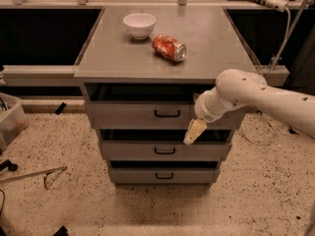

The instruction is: Open top drawer

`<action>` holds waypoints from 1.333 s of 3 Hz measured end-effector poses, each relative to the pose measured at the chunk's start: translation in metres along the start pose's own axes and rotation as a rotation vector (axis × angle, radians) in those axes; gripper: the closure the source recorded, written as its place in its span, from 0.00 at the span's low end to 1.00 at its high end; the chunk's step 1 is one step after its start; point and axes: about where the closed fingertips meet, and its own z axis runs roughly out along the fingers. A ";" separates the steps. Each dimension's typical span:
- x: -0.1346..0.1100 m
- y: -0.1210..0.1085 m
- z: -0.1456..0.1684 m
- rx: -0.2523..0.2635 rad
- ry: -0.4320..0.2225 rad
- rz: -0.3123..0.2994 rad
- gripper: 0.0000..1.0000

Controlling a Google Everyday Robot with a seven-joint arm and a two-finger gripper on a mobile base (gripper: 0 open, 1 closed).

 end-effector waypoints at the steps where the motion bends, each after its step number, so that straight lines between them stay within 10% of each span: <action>1: 0.002 0.028 -0.002 -0.076 0.013 -0.003 0.00; 4: -0.005 0.063 -0.018 -0.176 0.010 -0.022 0.00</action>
Offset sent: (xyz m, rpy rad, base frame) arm -0.0705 0.0122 -0.0188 -0.0207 0.2184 0.1293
